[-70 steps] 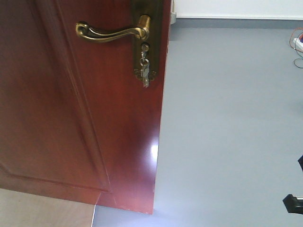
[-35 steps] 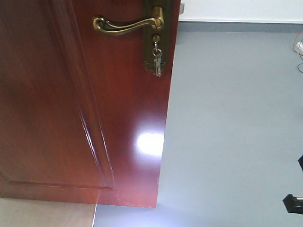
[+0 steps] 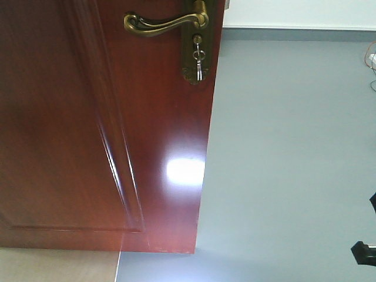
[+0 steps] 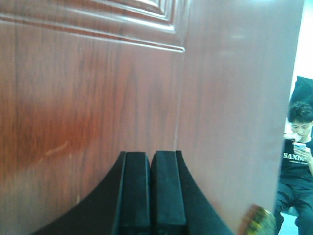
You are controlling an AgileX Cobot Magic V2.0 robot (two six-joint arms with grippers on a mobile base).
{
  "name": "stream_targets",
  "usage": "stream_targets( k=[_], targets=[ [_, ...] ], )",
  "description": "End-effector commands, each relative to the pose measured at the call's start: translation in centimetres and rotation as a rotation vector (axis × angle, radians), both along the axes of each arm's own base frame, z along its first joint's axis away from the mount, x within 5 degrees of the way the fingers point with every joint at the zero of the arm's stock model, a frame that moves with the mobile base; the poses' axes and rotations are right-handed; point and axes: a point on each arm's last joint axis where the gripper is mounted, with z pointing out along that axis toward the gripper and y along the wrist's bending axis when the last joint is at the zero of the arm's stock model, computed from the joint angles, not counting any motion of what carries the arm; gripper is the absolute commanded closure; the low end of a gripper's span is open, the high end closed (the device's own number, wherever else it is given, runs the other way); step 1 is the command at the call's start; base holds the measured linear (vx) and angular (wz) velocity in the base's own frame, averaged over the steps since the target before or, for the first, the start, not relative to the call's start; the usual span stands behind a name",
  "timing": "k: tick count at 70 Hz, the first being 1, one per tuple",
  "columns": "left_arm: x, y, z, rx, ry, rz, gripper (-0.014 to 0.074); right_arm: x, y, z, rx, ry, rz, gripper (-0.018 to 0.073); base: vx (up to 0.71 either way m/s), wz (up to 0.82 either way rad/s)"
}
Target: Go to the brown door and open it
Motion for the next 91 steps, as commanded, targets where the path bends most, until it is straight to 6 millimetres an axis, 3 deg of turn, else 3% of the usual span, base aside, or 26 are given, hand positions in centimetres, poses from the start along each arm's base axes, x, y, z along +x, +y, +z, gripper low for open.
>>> stream_targets(
  k=[1,57,72,91],
  targets=[
    [-1.2,0.0,2.0,-0.104,-0.052,-0.026,0.0580,0.0,-0.1,0.7,-0.012,-0.086,-0.006,0.0559,0.00,0.00],
    [-0.8,0.0,1.5,-0.056,-0.038,-0.010,0.0580,0.0,-0.1,0.7,-0.012,-0.086,-0.006,0.0559,0.00,0.00],
    [0.0,2.0,2.5,-0.089,0.155,0.263,0.0580,0.0,-0.1,0.7,-0.012,-0.086,-0.006,0.0559,0.00,0.00],
    [-1.0,4.7,5.9,-0.153,0.091,0.579,0.0580,0.0,-0.1,0.7,-0.012,-0.086,-0.006,0.0559,0.00,0.00]
  ],
)
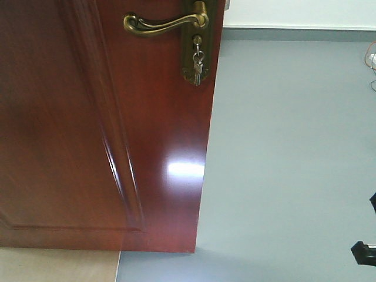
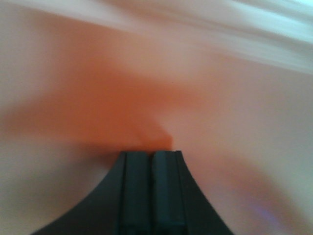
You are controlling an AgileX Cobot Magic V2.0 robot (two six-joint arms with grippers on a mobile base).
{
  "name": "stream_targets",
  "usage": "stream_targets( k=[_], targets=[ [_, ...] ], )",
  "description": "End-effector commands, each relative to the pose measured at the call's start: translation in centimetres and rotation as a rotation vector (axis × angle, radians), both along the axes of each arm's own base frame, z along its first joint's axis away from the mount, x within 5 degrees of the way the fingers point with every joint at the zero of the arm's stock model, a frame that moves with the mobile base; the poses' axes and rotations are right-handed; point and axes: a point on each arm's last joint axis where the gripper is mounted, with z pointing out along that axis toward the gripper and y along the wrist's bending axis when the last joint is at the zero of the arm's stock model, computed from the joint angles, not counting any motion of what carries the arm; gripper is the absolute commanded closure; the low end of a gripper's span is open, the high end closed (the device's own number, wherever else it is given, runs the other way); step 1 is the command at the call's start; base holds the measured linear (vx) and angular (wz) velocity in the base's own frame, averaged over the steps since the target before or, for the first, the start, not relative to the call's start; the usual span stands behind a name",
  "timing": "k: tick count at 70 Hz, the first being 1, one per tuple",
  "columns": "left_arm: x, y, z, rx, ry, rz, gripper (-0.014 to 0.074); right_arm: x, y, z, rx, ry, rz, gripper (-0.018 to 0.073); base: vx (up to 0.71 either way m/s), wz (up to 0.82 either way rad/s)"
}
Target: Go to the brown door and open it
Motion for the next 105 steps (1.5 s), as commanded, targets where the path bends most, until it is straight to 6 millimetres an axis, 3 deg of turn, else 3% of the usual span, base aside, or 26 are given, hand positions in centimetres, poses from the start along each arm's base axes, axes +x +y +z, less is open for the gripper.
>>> stream_targets(
  k=[1,19,35,47,54,62,72,88,105],
  targets=[
    [-1.9,0.9,3.3,-0.046,-0.156,0.112,0.0580,0.0,-0.1,0.7,-0.012,-0.086,-0.006,0.0559,0.00,0.00],
    [-2.3,1.7,4.4,-0.057,-0.275,0.202,0.0580,0.0,-0.1,0.7,-0.012,-0.086,-0.006,0.0559,0.00,0.00],
    [-2.7,1.5,4.2,0.012,-0.241,0.205,0.0580,0.0,-0.1,0.7,-0.012,-0.086,-0.006,0.0559,0.00,0.00],
    [-6.5,1.4,4.4,0.071,-0.305,0.226,0.0580,0.0,-0.1,0.7,-0.012,-0.086,-0.006,0.0559,0.00,0.00],
    [-9.2,1.4,3.4,0.063,-0.351,0.242,0.0580,0.0,-0.1,0.7,-0.012,-0.086,-0.006,0.0559,0.00,0.00],
    [-11.8,1.4,0.7,0.058,-0.353,0.253,0.0580,0.0,-0.1,0.7,-0.012,-0.086,-0.006,0.0559,0.00,0.00],
    [-14.6,1.3,-4.1,0.060,-0.286,0.251,0.0580,0.0,-0.1,0.7,-0.012,-0.086,-0.006,0.0559,0.00,0.00],
    [-18.5,1.1,-13.3,0.063,-0.169,0.247,0.0580,0.0,-0.1,0.7,-0.012,-0.086,-0.006,0.0559,0.00,0.00],
    [-20.8,1.0,-22.6,0.069,-0.060,0.243,0.0580,0.0,-0.1,0.7,-0.012,-0.086,-0.006,0.0559,0.00,0.00]
  ],
)
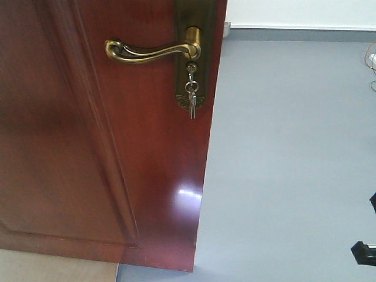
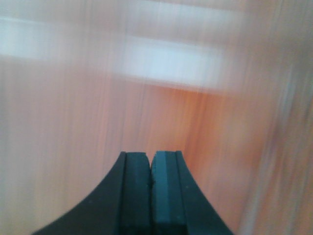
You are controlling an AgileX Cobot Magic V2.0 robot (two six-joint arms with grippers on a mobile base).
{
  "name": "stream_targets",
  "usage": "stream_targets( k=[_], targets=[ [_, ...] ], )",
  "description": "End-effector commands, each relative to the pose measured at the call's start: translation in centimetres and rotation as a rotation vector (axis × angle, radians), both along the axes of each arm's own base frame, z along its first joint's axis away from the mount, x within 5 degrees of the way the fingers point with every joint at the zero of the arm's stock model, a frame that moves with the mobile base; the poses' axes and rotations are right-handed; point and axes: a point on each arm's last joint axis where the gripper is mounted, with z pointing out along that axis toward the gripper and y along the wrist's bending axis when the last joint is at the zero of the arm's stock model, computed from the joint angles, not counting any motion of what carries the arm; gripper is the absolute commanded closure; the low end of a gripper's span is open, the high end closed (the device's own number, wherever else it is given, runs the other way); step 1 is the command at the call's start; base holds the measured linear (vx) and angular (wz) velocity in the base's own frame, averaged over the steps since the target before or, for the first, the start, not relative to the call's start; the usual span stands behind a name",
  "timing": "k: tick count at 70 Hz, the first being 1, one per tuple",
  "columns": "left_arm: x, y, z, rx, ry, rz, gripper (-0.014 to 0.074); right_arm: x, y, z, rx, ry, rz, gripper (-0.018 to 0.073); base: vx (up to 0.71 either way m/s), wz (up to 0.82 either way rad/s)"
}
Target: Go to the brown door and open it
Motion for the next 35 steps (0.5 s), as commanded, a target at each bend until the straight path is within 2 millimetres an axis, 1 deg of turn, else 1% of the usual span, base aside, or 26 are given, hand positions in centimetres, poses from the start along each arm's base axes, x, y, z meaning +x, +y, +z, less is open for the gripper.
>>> stream_targets(
  k=[1,3,6,12,18,22,27,30,35],
  targets=[
    [-0.6,0.1,-1.4,-0.005,-0.057,0.009,0.0580,0.0,-0.1,0.7,-0.012,-0.086,-0.006,0.0559,0.00,0.00],
    [-0.8,0.1,-2.2,-0.005,-0.053,0.009,0.0580,0.0,-0.1,0.7,-0.012,-0.086,-0.006,0.0559,0.00,0.00],
    [-1.0,0.0,-4.0,-0.006,-0.027,0.009,0.0580,0.0,-0.1,0.7,-0.012,-0.086,-0.006,0.0559,0.00,0.00],
    [-1.4,0.0,-6.8,-0.008,-0.001,0.009,0.0580,0.0,-0.1,0.7,-0.012,-0.086,-0.006,0.0559,0.00,0.00],
    [-1.9,0.0,-9.3,-0.016,0.003,0.009,0.0580,0.0,-0.1,0.7,-0.012,-0.086,-0.006,0.0559,0.00,0.00],
    [-2.2,0.0,-10.5,-0.016,-0.007,0.009,0.0580,0.0,-0.1,0.7,-0.012,-0.086,-0.006,0.0559,0.00,0.00],
    [-2.2,0.0,-11.4,-0.017,-0.006,0.007,0.0580,0.0,-0.1,0.7,-0.012,-0.086,-0.006,0.0559,0.00,0.00],
    [-2.2,-0.1,-11.4,-0.011,0.008,-0.001,0.0580,0.0,-0.1,0.7,-0.012,-0.086,-0.006,0.0559,0.00,0.00],
    [-2.2,-0.1,-11.2,-0.007,-0.015,-0.014,0.0580,0.0,-0.1,0.7,-0.012,-0.086,-0.006,0.0559,0.00,0.00]
  ],
)
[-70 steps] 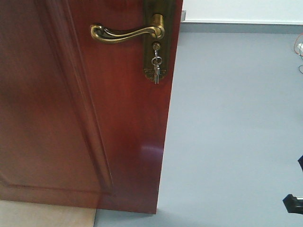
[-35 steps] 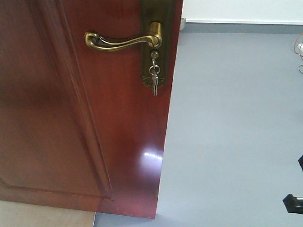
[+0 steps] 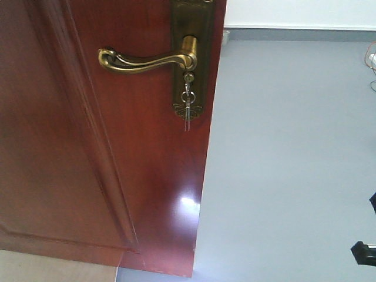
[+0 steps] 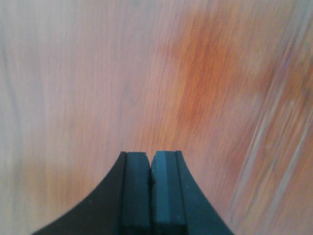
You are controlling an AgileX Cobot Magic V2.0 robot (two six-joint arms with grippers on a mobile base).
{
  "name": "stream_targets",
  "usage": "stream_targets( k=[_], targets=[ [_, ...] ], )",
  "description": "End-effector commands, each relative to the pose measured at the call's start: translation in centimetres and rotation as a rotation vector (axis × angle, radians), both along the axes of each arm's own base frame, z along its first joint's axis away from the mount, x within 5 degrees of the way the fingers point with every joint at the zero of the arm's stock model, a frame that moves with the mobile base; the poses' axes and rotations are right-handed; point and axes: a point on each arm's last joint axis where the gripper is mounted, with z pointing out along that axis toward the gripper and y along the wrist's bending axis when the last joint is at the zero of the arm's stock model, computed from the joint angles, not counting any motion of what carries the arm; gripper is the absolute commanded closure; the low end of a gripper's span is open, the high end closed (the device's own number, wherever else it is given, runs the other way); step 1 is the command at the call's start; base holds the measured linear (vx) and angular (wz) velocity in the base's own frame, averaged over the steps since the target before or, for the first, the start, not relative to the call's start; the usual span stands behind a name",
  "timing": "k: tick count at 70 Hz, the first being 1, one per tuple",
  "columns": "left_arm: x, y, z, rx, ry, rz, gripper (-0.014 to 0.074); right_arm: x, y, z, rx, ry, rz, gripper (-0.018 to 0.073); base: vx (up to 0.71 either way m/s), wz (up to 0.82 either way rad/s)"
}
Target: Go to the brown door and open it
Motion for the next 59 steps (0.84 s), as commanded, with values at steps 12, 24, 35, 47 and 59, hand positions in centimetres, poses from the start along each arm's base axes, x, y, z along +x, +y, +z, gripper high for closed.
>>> stream_targets(
  k=[12,24,35,47,59],
  targets=[
    [-0.09,-0.03,0.18,-0.006,-0.101,-0.018,0.0580,0.04,-0.08,0.70,-0.012,-0.087,-0.006,0.0559,0.00,0.00],
    [-0.09,-0.04,0.16,-0.006,-0.098,-0.018,0.0580,0.04,-0.08,0.70,-0.012,-0.087,-0.006,0.0559,0.00,0.00],
    [-0.09,-0.04,0.16,-0.006,-0.098,-0.018,0.0580,0.04,-0.08,0.70,-0.012,-0.087,-0.006,0.0559,0.00,0.00],
    [-0.09,-0.04,0.16,-0.006,-0.098,-0.018,0.0580,0.04,-0.08,0.70,-0.012,-0.087,-0.006,0.0559,0.00,0.00],
    [-0.09,-0.04,0.16,-0.005,-0.098,-0.018,0.0580,0.04,-0.08,0.70,-0.012,-0.087,-0.006,0.0559,0.00,0.00]
  ],
)
